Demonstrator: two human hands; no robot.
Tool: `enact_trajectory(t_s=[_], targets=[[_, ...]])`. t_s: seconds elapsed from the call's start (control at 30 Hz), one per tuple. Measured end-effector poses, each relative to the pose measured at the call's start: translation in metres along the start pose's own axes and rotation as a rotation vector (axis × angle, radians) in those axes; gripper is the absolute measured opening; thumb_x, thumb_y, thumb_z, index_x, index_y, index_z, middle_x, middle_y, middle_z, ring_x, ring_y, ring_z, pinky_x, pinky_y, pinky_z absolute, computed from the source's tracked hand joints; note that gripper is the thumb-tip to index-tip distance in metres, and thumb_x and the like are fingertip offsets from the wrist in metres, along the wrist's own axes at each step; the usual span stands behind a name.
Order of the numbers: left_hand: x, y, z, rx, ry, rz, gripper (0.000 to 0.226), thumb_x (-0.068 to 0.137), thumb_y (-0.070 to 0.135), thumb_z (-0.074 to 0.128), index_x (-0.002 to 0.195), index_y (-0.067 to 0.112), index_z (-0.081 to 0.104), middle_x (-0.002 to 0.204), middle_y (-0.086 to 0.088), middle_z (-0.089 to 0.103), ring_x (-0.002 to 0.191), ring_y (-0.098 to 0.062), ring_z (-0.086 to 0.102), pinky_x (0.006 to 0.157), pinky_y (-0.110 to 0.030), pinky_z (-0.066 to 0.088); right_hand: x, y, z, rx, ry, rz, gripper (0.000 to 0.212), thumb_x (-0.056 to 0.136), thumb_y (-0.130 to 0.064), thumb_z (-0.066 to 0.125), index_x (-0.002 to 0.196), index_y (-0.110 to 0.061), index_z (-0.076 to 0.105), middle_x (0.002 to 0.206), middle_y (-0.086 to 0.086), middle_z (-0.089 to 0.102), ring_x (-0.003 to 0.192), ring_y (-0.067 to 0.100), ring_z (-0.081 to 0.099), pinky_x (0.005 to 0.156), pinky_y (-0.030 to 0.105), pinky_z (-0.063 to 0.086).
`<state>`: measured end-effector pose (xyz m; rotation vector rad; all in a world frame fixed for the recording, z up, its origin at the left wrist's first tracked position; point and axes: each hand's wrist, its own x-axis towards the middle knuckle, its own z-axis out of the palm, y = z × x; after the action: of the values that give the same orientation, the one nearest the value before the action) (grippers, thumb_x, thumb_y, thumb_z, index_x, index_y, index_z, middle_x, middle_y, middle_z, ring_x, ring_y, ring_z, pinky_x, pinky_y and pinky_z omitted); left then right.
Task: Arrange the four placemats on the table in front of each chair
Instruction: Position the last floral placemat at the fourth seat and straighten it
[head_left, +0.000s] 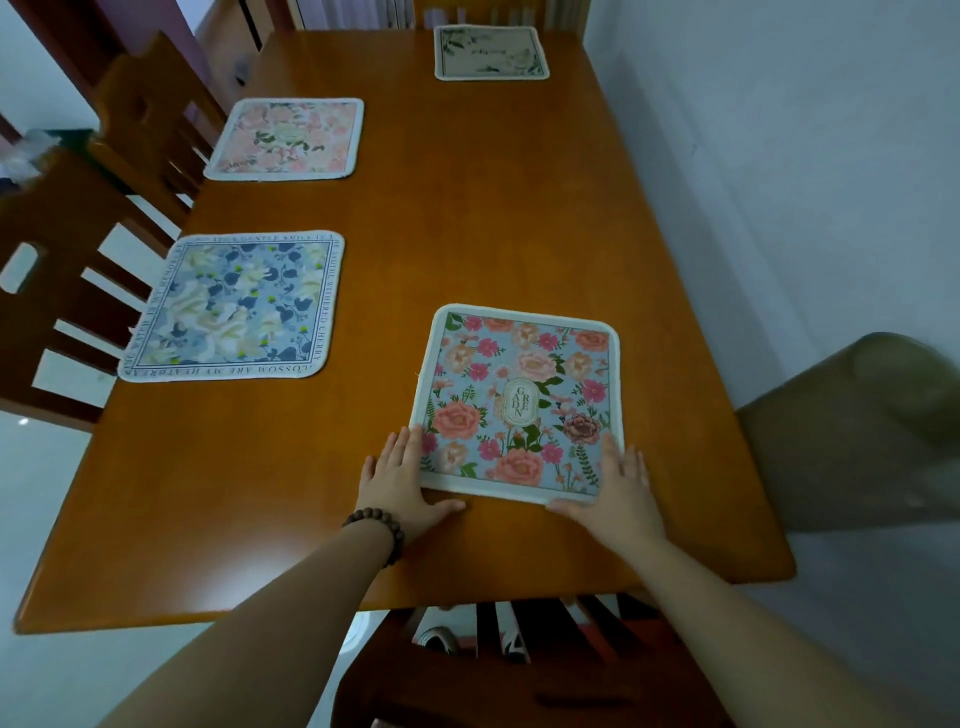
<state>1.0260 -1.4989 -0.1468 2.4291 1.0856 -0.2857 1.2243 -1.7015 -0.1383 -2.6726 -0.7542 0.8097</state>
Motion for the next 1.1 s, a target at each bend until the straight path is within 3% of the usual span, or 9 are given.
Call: enact_trajectory(t_s=[0.17, 0.4, 0.63, 0.87, 0.93, 1.1], targets=[[-0.012, 0.003, -0.002, -0.007, -0.037, 0.027, 0.118, 0.068, 0.068, 0.066, 0.150, 0.024, -0.006, 0.160, 0.001, 0.000, 0.146, -0.016, -0.001, 0.118, -0.044, 0.006, -0.007, 0.000, 0.002, -0.015, -0.004, 0.000, 0.130, 0.063, -0.063, 0.075, 0.148, -0.028, -0.015, 0.158, 0.015, -0.009, 0.145, 0.029, -0.009, 0.117, 0.045, 0.008], [-0.028, -0.001, -0.003, -0.028, -0.069, 0.044, 0.114, 0.070, 0.060, 0.071, 0.151, 0.025, -0.002, 0.160, 0.000, 0.005, 0.146, -0.016, 0.004, 0.118, -0.044, 0.012, -0.009, 0.011, -0.003, -0.024, -0.034, -0.041, 0.121, 0.070, -0.045, 0.080, 0.151, -0.022, -0.007, 0.159, 0.014, -0.001, 0.146, 0.028, -0.003, 0.116, 0.043, 0.004], [-0.048, 0.011, -0.006, -0.068, -0.161, -0.012, 0.112, 0.072, 0.054, 0.074, 0.151, 0.025, 0.001, 0.160, -0.003, 0.005, 0.145, -0.019, 0.009, 0.115, -0.044, 0.022, -0.020, 0.027, -0.010, -0.054, -0.046, -0.114, 0.115, 0.071, -0.038, 0.081, 0.151, -0.014, 0.002, 0.158, 0.009, 0.018, 0.146, 0.026, 0.005, 0.118, 0.044, 0.011], [-0.074, 0.035, 0.005, -0.069, -0.235, -0.090, 0.118, 0.068, 0.051, 0.078, 0.151, 0.023, -0.001, 0.159, -0.004, 0.006, 0.145, -0.022, 0.014, 0.114, -0.040, 0.026, -0.030, 0.042, -0.017, -0.126, -0.098, -0.130, 0.116, 0.073, -0.035, 0.080, 0.152, -0.017, -0.002, 0.159, 0.016, 0.000, 0.146, 0.030, 0.001, 0.117, 0.043, 0.006], [-0.079, 0.042, 0.007, -0.067, -0.250, -0.120, 0.119, 0.066, 0.051, 0.079, 0.151, 0.024, 0.000, 0.158, -0.004, 0.013, 0.142, -0.024, 0.022, 0.111, -0.042, 0.031, -0.036, 0.047, -0.017, -0.141, -0.108, -0.129, 0.116, 0.073, -0.035, 0.080, 0.152, -0.017, -0.003, 0.159, 0.016, -0.002, 0.146, 0.030, 0.000, 0.117, 0.042, 0.005], [-0.092, 0.057, 0.016, -0.078, -0.234, -0.160, 0.118, 0.063, 0.049, 0.082, 0.150, 0.027, 0.006, 0.151, -0.004, 0.030, 0.132, -0.025, 0.039, 0.102, -0.041, 0.043, -0.045, 0.053, -0.018, -0.173, -0.116, -0.103, 0.115, 0.072, -0.031, 0.082, 0.151, -0.016, 0.000, 0.158, 0.017, 0.006, 0.145, 0.032, 0.006, 0.118, 0.043, 0.010]])
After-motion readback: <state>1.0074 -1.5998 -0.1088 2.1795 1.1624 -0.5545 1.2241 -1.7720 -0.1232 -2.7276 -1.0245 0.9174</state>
